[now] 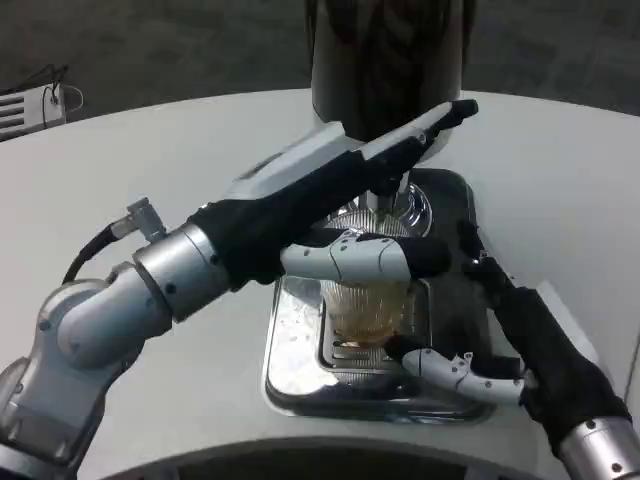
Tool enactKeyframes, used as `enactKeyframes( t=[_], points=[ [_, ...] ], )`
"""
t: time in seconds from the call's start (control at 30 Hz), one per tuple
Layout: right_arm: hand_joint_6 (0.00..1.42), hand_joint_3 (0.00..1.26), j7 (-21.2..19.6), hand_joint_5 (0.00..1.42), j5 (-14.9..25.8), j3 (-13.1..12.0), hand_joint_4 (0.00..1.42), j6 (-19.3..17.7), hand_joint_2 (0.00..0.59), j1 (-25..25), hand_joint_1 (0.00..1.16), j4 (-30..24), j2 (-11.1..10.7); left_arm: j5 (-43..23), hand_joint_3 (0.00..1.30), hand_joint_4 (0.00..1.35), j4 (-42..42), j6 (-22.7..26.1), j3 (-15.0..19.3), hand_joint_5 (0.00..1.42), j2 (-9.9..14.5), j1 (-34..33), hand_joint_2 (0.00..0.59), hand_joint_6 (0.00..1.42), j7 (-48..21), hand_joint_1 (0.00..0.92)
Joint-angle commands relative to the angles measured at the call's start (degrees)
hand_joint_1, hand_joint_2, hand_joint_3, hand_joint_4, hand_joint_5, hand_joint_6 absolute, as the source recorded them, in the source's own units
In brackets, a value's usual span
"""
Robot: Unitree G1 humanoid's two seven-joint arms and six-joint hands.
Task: Grasp the cup under the faucet to collect the drink, then remove the cup.
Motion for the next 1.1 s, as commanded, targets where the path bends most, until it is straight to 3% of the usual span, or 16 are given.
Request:
enactKeyframes(
  t=[0.03,0.83,1.1],
  points=[
    [0.03,0.00,-1.8,0.04,-0.2,0.7,0.00,-1.2,0.197,-1.4,0.86,1.8,0.8,1.9,0.00,0.00,-0.4,1.7,-1.7,0.01,1.1,2.6,0.000,0.09,-3.4,0.000],
    [0.03,0.00,-3.5,0.05,1.1,1.5,0.00,-2.8,0.200,-6.5,0.87,8.9,1.5,3.0,0.00,0.00,-2.7,3.3,-1.7,0.01,2.1,1.9,0.000,0.08,-3.7,0.000],
    [0.04,0.00,-3.4,0.05,1.9,1.6,0.00,-3.6,0.198,-7.8,0.87,10.7,1.7,2.1,0.00,0.00,-5.0,3.5,0.6,0.02,2.2,3.3,0.006,0.11,-2.8,0.000]
  ],
)
